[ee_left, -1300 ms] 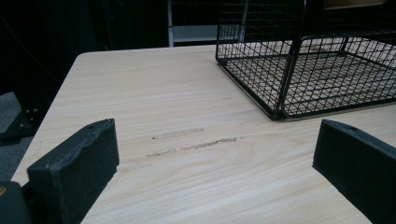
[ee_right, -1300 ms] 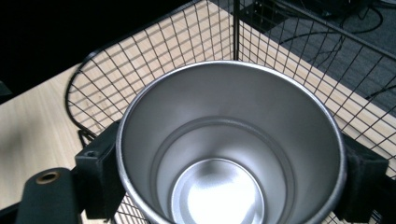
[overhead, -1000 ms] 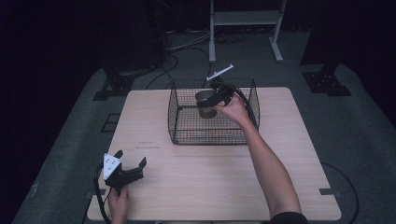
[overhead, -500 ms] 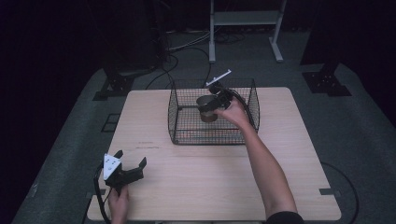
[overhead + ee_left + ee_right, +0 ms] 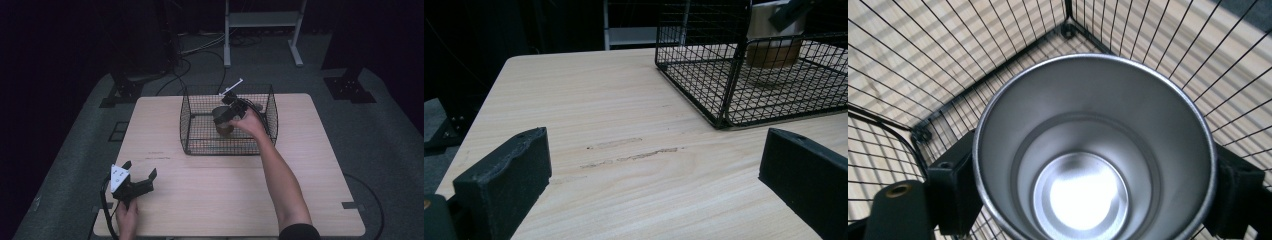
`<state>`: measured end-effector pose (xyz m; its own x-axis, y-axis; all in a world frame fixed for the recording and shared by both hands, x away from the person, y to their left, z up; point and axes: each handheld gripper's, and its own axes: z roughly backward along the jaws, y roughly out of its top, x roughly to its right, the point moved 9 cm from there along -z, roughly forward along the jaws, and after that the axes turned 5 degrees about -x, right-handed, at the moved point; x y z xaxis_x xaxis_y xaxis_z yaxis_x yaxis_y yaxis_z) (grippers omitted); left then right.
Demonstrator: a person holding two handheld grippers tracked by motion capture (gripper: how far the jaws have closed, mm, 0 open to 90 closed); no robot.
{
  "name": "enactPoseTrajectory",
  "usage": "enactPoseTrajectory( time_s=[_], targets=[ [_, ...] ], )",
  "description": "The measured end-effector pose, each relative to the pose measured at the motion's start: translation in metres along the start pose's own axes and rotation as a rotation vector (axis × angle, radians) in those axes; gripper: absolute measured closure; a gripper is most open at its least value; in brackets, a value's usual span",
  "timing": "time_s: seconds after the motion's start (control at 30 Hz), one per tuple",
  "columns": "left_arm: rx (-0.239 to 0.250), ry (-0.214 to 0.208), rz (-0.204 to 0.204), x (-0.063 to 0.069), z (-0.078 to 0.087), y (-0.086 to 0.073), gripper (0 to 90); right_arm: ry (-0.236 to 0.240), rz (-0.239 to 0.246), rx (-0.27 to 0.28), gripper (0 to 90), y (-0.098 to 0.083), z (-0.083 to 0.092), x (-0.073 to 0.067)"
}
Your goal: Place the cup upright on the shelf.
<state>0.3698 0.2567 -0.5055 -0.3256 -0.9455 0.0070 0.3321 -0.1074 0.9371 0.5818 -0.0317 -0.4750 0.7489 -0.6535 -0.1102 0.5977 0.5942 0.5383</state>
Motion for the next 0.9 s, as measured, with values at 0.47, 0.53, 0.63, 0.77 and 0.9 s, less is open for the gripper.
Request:
enactPoseTrajectory(
  time_s=[0.47,0.53,0.63,0.77,0.9],
  targets=[
    [0.001,0.0,0.0,0.0,0.0,0.0,0.0,-0.014,-0.004,-0.069,14.4,-0.008,-0.014,0.002],
    [0.002,-0.001,0.001,0.0,0.0,0.0,0.0,-0.011,-0.007,-0.076,14.4,-0.009,-0.015,0.002],
    [0.001,-0.001,0.002,0.0,0.0,0.0,0.0,-0.024,0.0,-0.083,14.3,-0.01,-0.016,0.002],
    [0.001,-0.002,0.0,0.0,0.0,0.0,0.0,-0.021,0.003,-0.082,14.0,-0.009,-0.017,0.0],
    [0.0,-0.002,-0.003,0.0,0.0,0.0,0.0,-0.012,0.01,-0.084,13.2,-0.01,-0.016,-0.001]
  ],
)
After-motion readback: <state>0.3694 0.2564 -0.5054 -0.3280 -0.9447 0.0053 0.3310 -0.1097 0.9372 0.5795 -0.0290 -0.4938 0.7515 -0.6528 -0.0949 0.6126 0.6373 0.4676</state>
